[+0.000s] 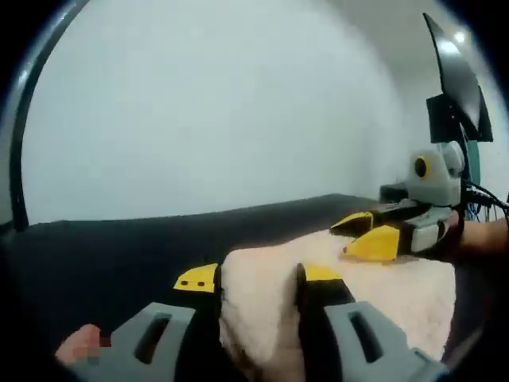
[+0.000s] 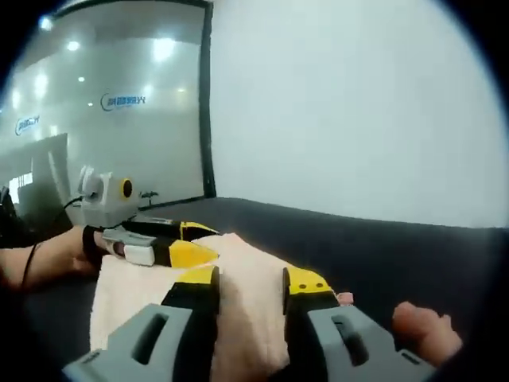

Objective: Fold the towel on the table until its edges align and the towel forms a compact rectangular stack.

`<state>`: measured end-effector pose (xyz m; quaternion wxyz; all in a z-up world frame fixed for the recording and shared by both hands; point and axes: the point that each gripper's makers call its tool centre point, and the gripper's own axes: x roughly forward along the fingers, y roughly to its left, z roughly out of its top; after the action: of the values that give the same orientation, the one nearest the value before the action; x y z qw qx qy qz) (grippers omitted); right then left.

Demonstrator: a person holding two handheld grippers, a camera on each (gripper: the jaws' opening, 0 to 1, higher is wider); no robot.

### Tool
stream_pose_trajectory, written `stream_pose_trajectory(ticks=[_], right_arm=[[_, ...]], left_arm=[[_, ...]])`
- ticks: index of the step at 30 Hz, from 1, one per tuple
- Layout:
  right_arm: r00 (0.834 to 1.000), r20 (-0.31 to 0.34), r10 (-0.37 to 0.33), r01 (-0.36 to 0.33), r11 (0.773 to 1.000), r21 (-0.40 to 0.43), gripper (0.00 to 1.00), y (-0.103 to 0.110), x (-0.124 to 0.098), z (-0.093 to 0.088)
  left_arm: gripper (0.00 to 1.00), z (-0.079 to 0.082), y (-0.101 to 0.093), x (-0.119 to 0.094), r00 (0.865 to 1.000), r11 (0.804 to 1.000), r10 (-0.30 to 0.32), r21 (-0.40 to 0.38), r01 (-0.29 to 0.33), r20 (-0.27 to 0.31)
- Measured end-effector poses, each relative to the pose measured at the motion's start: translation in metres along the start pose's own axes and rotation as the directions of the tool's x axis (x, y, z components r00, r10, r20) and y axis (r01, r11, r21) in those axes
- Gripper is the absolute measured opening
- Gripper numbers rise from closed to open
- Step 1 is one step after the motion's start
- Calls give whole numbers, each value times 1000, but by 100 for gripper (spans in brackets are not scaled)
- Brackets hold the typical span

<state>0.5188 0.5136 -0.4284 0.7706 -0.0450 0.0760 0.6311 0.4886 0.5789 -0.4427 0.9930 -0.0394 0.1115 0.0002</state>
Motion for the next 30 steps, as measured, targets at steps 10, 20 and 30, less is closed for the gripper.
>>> stream_pose_trajectory(ticks=[10, 20, 30], right_arm=[[1000, 7, -3, 3, 1000, -16, 28, -2, -7, 3], [999, 45, -29, 18, 973, 229, 26, -36, -57, 44], [976, -182, 121, 35, 737, 675, 37, -41, -68, 16]], left_arm=[[35, 5, 11, 2, 1000, 999, -9, -45, 10, 16], [36, 29, 32, -56, 997, 861, -71, -502, 81, 40], [53, 4, 27, -90, 913, 787, -226, -616, -35, -341]])
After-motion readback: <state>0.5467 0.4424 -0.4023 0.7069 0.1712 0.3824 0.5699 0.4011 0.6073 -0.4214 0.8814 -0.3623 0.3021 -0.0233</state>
